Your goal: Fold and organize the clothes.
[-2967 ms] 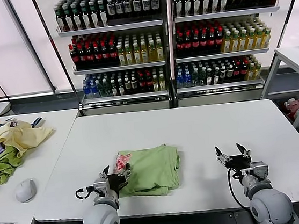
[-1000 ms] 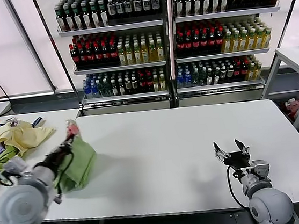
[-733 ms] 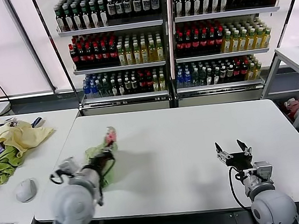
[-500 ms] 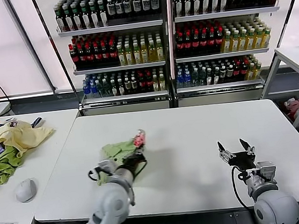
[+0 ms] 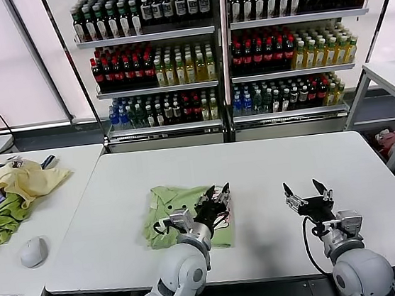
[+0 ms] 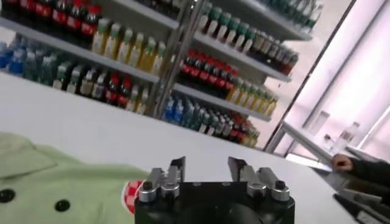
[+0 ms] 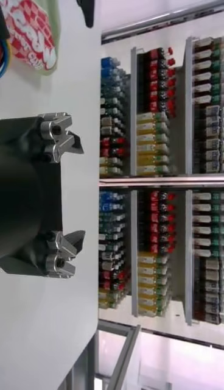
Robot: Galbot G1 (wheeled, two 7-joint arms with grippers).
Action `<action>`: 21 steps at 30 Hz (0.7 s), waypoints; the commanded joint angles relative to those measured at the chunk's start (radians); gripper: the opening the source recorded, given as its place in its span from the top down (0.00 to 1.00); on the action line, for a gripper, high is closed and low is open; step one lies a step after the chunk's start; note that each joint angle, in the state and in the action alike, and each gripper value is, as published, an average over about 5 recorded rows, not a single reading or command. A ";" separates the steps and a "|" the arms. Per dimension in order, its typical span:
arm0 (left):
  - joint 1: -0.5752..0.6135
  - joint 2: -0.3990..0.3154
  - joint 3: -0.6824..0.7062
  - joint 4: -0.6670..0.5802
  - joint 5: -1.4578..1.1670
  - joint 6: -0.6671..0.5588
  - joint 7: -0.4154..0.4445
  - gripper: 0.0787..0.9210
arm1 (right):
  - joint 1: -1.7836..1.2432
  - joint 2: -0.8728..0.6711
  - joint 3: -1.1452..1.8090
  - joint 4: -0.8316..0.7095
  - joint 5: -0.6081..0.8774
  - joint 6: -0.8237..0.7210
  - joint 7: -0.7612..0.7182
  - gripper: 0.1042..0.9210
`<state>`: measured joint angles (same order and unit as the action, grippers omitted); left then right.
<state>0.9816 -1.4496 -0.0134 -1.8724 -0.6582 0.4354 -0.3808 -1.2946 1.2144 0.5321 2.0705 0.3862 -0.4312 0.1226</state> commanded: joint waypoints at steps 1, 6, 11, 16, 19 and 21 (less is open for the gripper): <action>0.125 0.111 -0.135 -0.168 0.161 -0.113 0.058 0.42 | 0.069 0.058 -0.201 -0.043 -0.041 -0.008 0.031 0.12; 0.236 0.232 -0.298 -0.216 0.205 -0.150 0.041 0.25 | 0.157 0.148 -0.366 -0.178 -0.107 -0.011 0.062 0.12; 0.328 0.260 -0.384 -0.225 0.208 -0.163 0.029 0.13 | 0.253 0.234 -0.464 -0.326 -0.148 -0.014 0.094 0.12; 0.369 0.255 -0.395 -0.223 0.236 -0.182 0.027 0.12 | 0.327 0.306 -0.487 -0.452 -0.155 -0.030 0.129 0.12; 0.374 0.250 -0.391 -0.219 0.243 -0.184 0.026 0.12 | 0.347 0.327 -0.489 -0.495 -0.148 -0.032 0.136 0.12; 0.374 0.247 -0.388 -0.217 0.243 -0.184 0.025 0.12 | 0.351 0.332 -0.489 -0.507 -0.137 -0.031 0.139 0.12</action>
<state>1.2573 -1.2535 -0.3093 -2.0570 -0.4662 0.2830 -0.3601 -1.0598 1.4342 0.1530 1.7644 0.2712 -0.4546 0.2221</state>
